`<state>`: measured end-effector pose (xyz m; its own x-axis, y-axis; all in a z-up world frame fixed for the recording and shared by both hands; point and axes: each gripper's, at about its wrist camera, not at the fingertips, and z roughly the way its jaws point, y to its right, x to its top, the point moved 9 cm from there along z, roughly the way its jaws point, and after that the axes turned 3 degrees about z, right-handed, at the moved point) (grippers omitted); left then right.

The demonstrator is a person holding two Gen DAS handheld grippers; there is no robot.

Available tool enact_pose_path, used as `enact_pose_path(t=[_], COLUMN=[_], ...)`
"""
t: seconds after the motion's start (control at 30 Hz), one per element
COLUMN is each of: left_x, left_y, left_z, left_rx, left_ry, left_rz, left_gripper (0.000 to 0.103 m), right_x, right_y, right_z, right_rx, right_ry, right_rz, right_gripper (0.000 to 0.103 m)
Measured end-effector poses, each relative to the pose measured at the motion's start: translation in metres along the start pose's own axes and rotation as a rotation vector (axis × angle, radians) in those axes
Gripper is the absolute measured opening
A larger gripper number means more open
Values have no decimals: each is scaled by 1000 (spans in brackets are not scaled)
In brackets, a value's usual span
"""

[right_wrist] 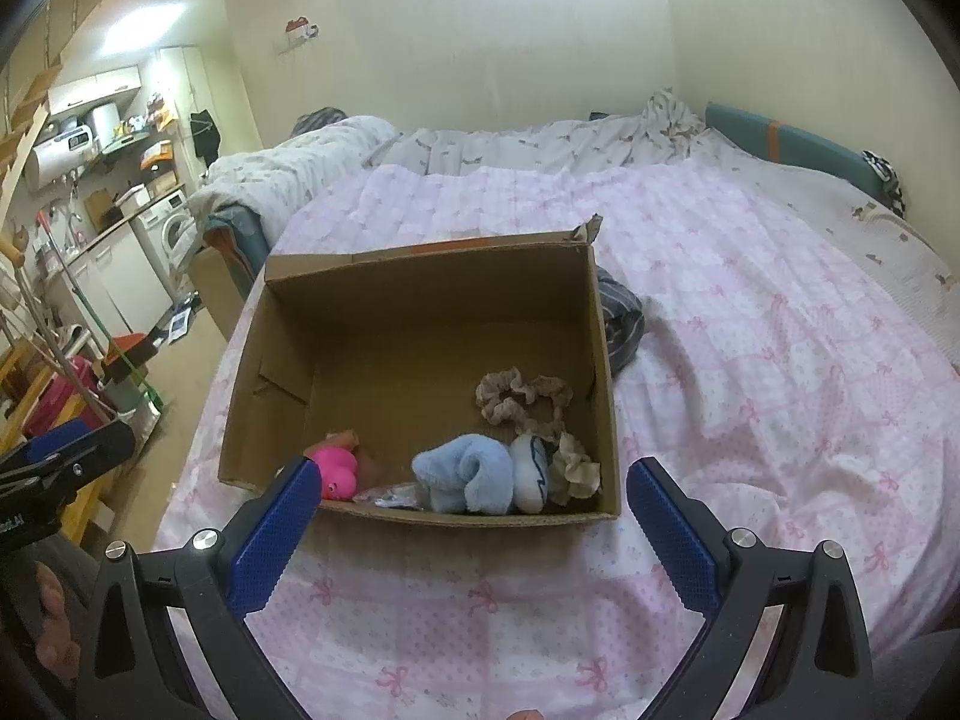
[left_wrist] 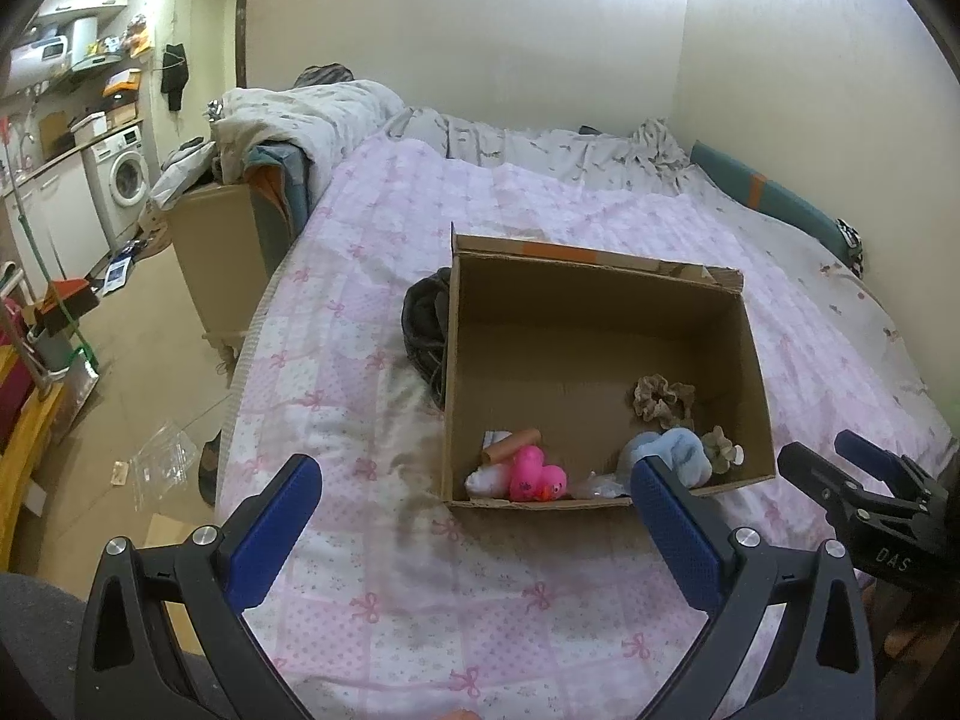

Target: Organize soft objects

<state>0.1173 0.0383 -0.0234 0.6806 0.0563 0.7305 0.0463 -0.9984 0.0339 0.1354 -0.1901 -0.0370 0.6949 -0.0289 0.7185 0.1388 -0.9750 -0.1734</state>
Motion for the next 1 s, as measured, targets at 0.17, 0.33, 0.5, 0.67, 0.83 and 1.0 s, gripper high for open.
enact_pose_path(t=[0.17,0.33,0.5,0.67,0.83,1.0], left_x=[0,0,0,0,-2,-5], left_y=[0,0,0,1,1,4], left_z=[-1,-1,-1,-1,1,3], left_rx=[-2,-3,-3,-2,-9,-12], left_ry=[1,1,2,1,-9,-19], left_rz=[0,0,1,3,-6,3], left_gripper=[103,103,103,103,103,103], right_x=[0,0,0,0,0,2], right_y=[-1,-1,-1,-1,-1,-2], right_z=[0,0,0,0,-1,-2], right_rx=[-1,0,-1,0,0,5], right_ry=[-1,-1,-1,-1,-1,4], right_rz=[-1,-2,-1,-2,-2,-6], right_gripper=[103,103,103,103,103,103])
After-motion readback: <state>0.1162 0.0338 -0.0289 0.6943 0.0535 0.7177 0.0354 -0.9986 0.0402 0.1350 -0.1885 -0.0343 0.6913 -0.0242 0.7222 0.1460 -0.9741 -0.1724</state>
